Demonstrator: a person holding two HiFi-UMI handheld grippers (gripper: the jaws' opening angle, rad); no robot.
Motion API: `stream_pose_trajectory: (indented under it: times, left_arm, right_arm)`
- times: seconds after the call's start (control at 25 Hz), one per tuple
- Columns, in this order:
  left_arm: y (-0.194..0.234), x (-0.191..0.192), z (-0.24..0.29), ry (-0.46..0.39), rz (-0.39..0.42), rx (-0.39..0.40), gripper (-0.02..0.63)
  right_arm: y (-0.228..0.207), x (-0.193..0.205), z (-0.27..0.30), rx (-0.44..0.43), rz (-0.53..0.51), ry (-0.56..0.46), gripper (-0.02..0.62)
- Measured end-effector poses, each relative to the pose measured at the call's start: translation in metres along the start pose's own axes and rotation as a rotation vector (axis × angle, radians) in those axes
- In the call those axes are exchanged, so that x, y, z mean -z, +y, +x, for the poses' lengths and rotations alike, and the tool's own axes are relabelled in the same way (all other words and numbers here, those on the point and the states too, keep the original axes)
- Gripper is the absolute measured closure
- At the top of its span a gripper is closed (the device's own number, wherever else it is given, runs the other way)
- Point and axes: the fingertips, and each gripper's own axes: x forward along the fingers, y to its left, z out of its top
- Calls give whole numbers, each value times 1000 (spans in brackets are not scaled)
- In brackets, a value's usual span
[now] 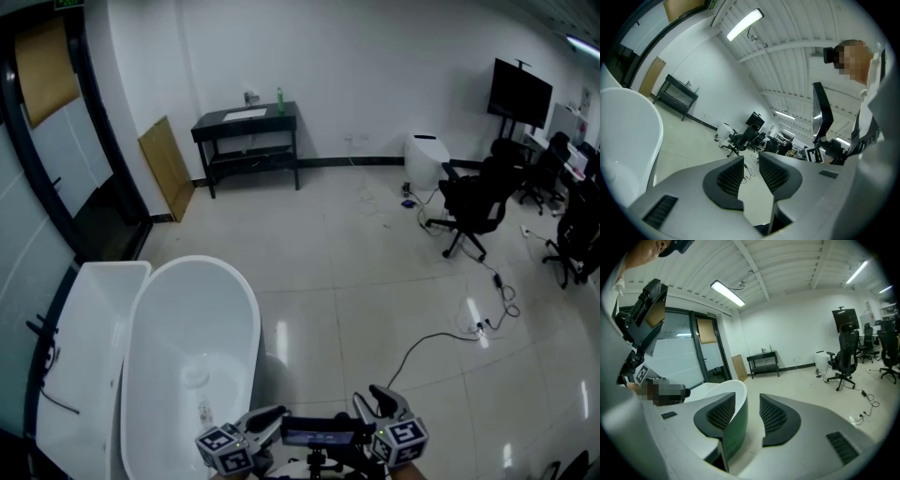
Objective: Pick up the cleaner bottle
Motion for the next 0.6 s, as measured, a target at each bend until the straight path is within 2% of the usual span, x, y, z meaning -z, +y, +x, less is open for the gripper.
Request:
stream_pose_trajectory:
  times: [0.16, 0.36, 0.6]
  left_arm:
    - [21, -52, 63, -43, 53, -46, 506]
    - [49, -133, 134, -119, 135, -85, 506]
    - [73, -179, 187, -111, 192, -118, 506]
  right_arm:
    - [-55, -55, 33, -4, -5, -31, 430]
    - [-110, -116, 78, -17, -81, -36, 430]
    - [-146, -157, 119, -25, -72, -37, 430]
